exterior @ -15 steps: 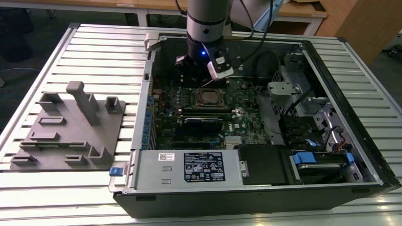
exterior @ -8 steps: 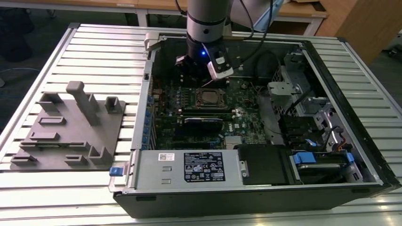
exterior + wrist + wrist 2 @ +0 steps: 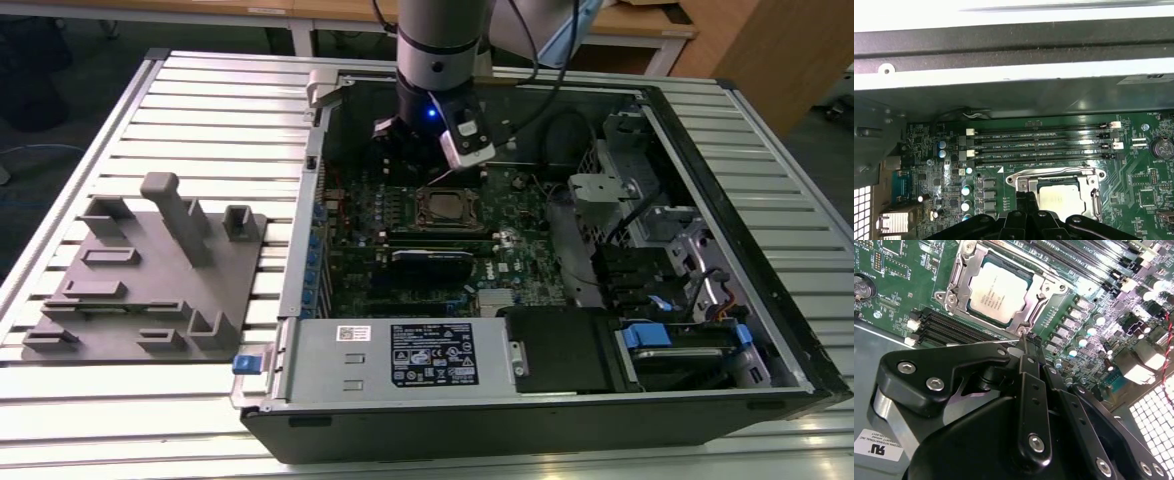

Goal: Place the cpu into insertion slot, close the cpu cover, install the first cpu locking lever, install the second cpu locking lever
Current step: 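Install the first cpu locking lever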

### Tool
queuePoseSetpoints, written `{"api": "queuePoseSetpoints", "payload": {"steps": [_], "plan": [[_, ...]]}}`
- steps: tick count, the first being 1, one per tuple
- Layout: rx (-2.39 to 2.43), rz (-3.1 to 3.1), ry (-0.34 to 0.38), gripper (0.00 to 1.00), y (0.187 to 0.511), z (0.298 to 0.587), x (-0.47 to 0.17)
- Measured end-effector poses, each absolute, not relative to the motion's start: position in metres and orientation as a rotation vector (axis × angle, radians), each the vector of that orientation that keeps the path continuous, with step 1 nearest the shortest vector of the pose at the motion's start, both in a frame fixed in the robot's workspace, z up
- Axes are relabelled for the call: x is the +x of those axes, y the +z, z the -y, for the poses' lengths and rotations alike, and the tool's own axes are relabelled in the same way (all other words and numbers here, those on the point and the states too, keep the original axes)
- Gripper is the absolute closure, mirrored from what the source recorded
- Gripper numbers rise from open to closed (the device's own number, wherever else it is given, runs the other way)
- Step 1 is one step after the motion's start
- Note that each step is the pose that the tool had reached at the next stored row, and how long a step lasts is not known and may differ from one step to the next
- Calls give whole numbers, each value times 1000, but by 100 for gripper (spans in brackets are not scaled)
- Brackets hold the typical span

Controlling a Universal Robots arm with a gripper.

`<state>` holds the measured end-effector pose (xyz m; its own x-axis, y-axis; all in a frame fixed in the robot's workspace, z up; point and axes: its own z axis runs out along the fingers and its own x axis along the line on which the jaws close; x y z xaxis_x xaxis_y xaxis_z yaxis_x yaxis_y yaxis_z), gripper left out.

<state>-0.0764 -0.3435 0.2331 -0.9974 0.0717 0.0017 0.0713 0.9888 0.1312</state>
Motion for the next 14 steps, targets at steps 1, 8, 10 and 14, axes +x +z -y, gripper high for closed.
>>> {"api": "queuePoseSetpoints", "payload": {"steps": [1,8,10,14], "plan": [[112,-3130,206,89,233,343,-76],[112,-3130,209,89,232,337,-76],[112,-3129,217,89,232,337,-76],[112,-3129,226,89,232,336,-75]]}}
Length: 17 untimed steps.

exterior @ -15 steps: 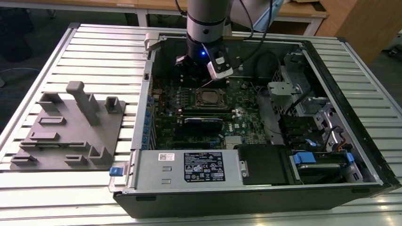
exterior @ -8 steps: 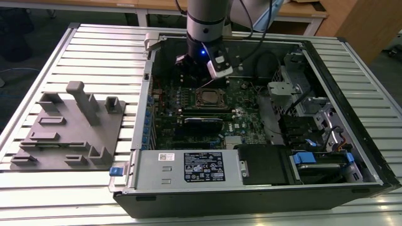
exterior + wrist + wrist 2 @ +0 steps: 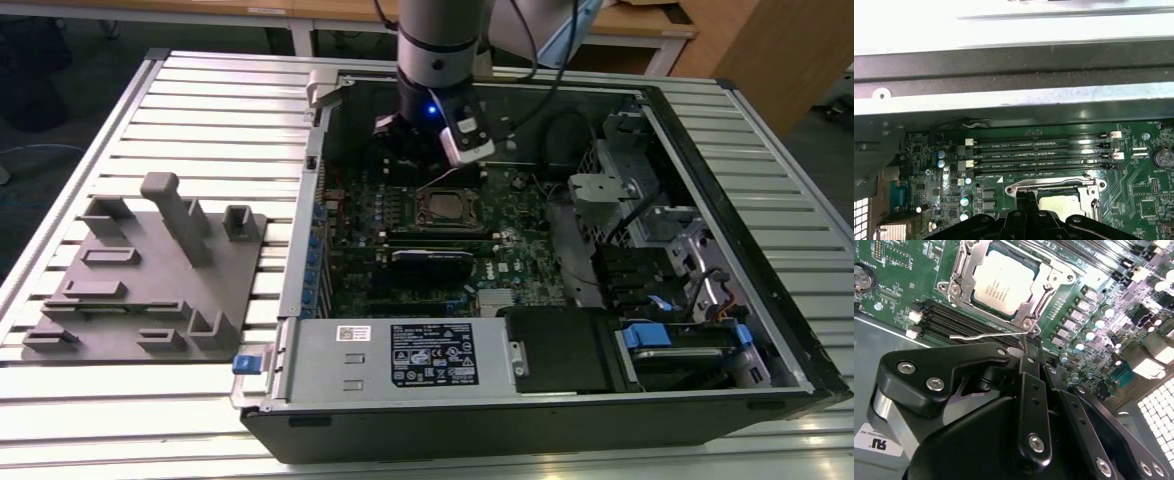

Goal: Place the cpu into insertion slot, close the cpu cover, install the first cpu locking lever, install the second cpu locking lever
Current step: 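Install the first cpu locking lever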

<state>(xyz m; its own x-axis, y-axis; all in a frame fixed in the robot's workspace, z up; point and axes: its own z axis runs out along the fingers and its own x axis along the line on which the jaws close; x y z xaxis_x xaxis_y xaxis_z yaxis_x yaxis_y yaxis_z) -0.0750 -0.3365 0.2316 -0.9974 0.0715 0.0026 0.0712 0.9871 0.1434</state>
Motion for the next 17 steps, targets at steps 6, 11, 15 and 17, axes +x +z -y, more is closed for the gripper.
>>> {"api": "queuePoseSetpoints", "payload": {"steps": [6,11,15,17], "plan": [[112,-3129,226,89,231,335,-68],[112,-3129,226,89,230,333,-62],[112,-3129,234,89,229,333,-62],[112,-3127,257,89,229,333,-62]]}}
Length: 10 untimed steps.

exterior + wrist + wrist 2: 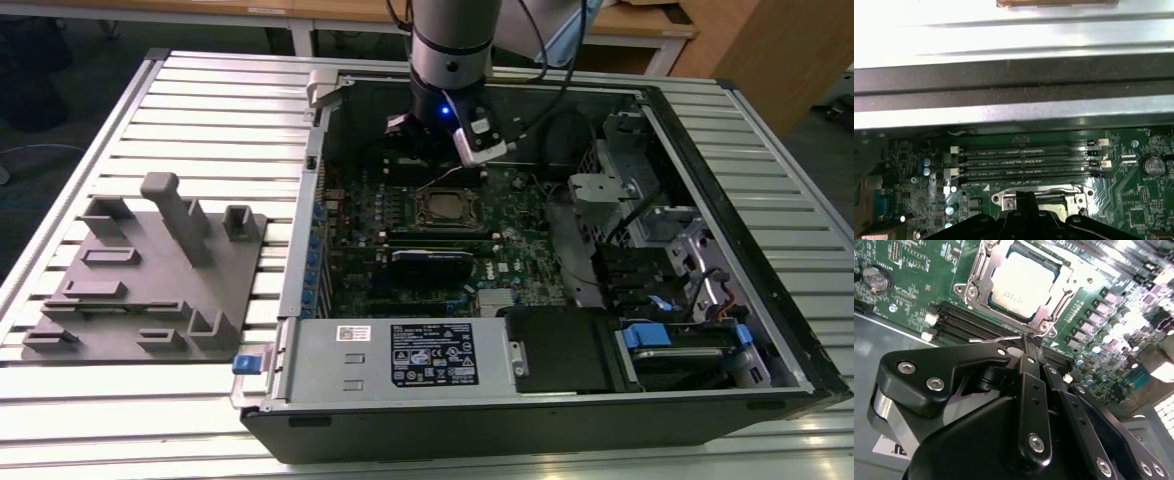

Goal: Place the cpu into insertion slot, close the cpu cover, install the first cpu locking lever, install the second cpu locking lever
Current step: 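Install the first cpu locking lever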

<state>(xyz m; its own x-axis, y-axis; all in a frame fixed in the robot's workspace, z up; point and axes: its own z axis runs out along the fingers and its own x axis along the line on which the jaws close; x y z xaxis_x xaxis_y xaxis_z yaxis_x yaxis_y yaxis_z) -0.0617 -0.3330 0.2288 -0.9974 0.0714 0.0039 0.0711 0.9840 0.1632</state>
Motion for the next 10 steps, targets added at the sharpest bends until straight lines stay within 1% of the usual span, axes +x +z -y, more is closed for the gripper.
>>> {"api": "queuePoseSetpoints", "payload": {"steps": [2,10], "plan": [[112,-3126,276,89,228,333,-62],[184,-3118,277,89,224,333,-60]]}}
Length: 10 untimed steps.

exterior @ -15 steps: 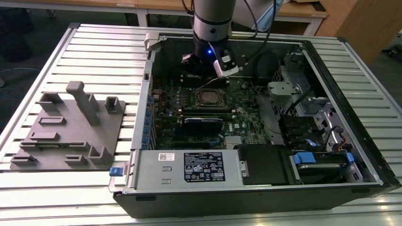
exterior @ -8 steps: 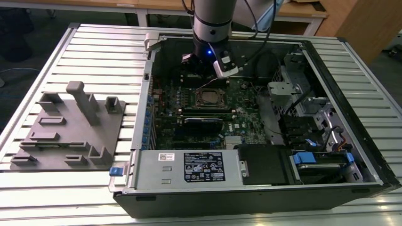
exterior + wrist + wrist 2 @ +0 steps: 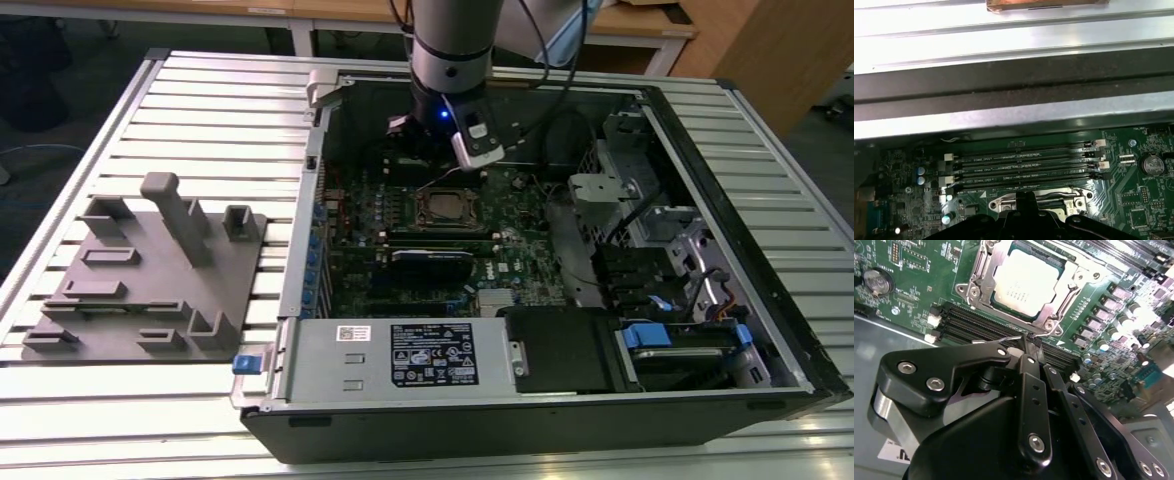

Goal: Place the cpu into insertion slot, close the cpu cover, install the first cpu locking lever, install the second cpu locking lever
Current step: 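Install the first cpu locking lever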

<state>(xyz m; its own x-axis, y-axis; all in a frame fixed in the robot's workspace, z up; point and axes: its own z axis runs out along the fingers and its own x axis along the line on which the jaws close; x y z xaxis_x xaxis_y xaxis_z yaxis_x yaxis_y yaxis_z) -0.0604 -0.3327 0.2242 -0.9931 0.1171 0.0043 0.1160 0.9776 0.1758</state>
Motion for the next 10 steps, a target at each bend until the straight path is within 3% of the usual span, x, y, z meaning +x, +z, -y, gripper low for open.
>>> {"api": "queuePoseSetpoints", "payload": {"steps": [10], "plan": [[316,-3100,275,89,222,331,-59]]}}
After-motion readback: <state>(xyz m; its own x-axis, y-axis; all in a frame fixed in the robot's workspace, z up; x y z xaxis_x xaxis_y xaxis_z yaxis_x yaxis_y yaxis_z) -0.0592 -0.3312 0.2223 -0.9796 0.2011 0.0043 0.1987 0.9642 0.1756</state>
